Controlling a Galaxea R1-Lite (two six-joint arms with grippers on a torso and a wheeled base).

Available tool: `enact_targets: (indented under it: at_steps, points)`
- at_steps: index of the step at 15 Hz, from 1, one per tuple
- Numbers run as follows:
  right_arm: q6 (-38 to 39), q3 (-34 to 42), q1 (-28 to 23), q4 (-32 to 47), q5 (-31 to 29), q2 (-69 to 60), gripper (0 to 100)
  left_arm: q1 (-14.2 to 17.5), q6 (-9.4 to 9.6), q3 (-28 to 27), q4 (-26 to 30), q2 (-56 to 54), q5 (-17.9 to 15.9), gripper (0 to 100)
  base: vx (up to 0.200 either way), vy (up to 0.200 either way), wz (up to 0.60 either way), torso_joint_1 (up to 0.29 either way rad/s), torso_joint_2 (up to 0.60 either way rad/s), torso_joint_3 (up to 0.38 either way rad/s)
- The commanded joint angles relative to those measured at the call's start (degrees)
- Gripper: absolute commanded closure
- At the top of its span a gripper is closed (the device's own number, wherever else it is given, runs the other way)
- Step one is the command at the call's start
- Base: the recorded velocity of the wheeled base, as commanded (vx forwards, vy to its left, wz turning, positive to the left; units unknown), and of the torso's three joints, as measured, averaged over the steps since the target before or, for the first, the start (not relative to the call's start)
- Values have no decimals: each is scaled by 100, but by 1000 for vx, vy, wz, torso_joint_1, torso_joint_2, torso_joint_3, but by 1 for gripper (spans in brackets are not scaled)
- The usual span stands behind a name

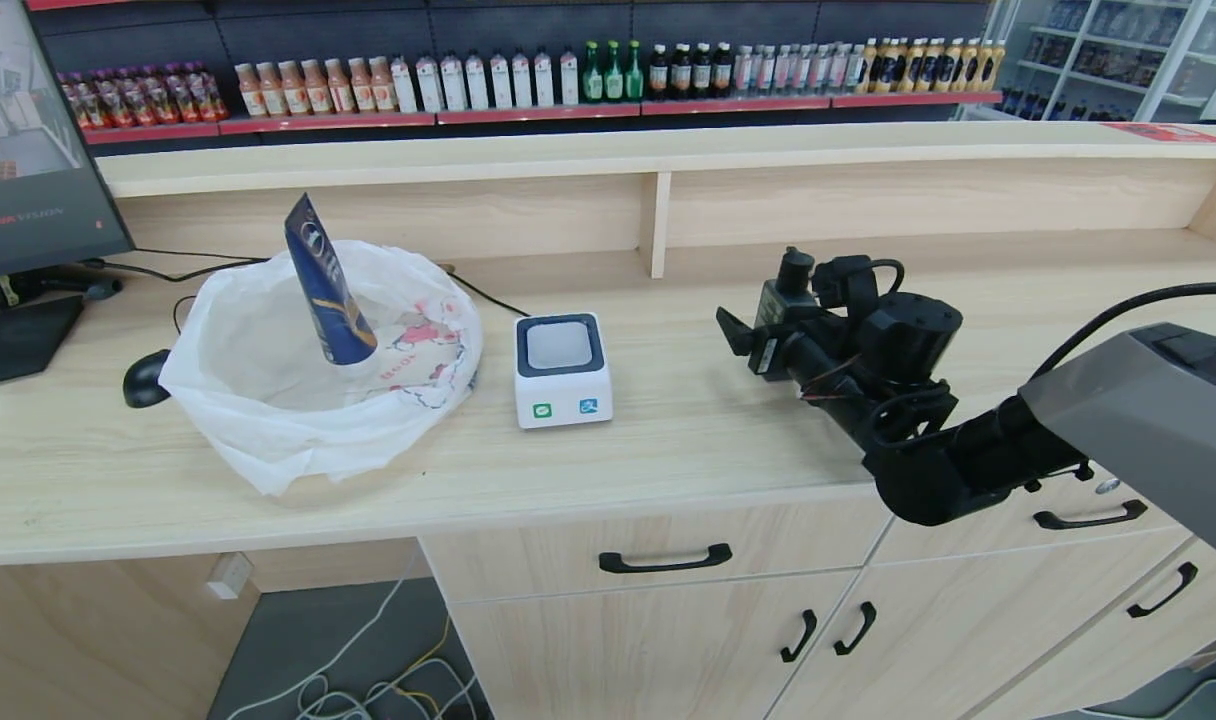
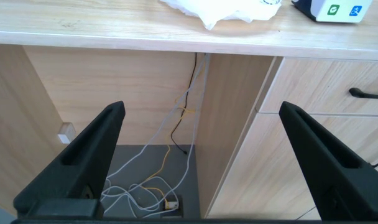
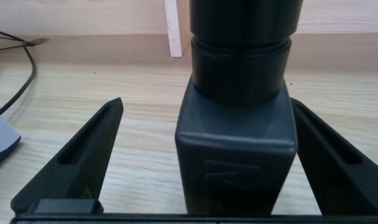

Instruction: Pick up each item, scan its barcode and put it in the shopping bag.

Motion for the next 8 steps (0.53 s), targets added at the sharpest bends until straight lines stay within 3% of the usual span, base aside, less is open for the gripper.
enact_targets:
  at_steps: [1, 4, 5, 8]
  points:
    - [0, -23, 3, -4, 0, 23, 0, 1, -4, 0, 0, 0, 3, 0, 0, 0, 0, 0, 0, 0]
    - [0, -41, 3, -4, 0, 49, 0, 1, -4, 0, 0, 0, 3, 0, 0, 0, 0, 0, 0, 0]
    - [0, -32, 3, -4, -8, 41, 100, 1, -4, 0, 0, 0, 3, 0, 0, 0, 0, 0, 0, 0]
    - [0, -41, 3, -12, -8, 41, 100, 1, -4, 0, 0, 0, 3, 0, 0, 0, 0, 0, 0, 0]
